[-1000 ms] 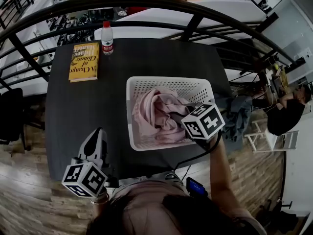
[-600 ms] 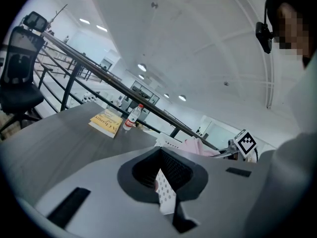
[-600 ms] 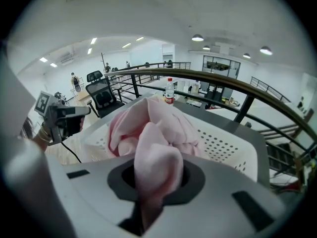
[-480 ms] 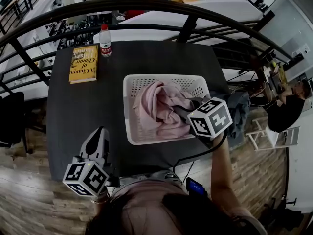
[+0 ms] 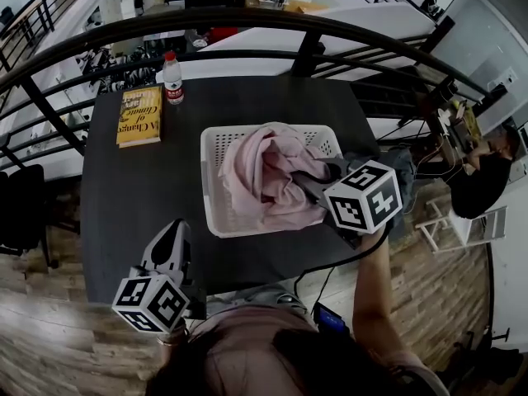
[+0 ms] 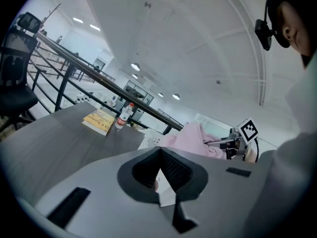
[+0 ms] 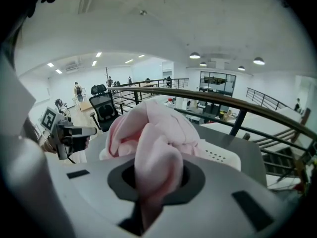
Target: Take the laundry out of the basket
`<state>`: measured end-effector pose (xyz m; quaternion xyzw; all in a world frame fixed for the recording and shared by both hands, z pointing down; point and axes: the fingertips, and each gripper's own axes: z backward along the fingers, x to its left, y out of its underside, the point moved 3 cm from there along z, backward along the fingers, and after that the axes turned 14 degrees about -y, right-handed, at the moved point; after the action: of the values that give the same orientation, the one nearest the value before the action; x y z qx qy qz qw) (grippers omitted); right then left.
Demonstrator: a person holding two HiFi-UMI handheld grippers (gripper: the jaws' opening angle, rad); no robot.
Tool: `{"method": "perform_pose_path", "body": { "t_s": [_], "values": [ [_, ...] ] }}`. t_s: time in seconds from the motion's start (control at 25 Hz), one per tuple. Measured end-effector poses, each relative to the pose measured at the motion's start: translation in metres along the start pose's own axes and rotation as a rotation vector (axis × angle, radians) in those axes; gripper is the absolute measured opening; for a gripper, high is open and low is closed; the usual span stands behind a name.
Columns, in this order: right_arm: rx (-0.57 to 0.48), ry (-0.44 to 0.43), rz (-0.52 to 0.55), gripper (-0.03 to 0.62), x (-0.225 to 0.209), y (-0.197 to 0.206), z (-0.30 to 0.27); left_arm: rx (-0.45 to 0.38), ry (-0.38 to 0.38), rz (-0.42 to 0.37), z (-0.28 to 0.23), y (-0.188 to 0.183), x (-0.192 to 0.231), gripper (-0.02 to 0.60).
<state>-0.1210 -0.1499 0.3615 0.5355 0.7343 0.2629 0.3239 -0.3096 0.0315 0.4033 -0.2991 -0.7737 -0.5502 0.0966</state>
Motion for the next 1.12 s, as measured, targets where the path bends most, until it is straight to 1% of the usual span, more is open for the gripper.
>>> {"method": "perform_pose_path", "body": {
  "t_s": [0.12,0.32,0.68,1.0,1.12],
  "values": [
    [-0.038,-0.006,0.019,0.058,0.013,-0.002,0.01,-0.012,0.01,-0.006,0.011,0.003,-0.004,-0.003],
    [-0.087,-0.025,0.038,0.058,0.023,-0.011,0.03,-0.021,0.011,-0.01,0.023,0.004,-0.019,-0.003],
    [-0.195,-0.034,0.097,0.058,0.059,-0.016,0.071,-0.037,-0.002,-0.003,0.058,0.026,-0.028,-0.003],
    [-0.246,-0.044,0.139,0.058,0.085,-0.028,0.093,-0.041,0.003,-0.006,0.077,0.027,-0.034,-0.003],
    [-0.26,-0.044,0.152,0.058,0.094,-0.027,0.101,-0.04,0.002,-0.005,0.083,0.032,-0.036,-0.003]
  ]
}}
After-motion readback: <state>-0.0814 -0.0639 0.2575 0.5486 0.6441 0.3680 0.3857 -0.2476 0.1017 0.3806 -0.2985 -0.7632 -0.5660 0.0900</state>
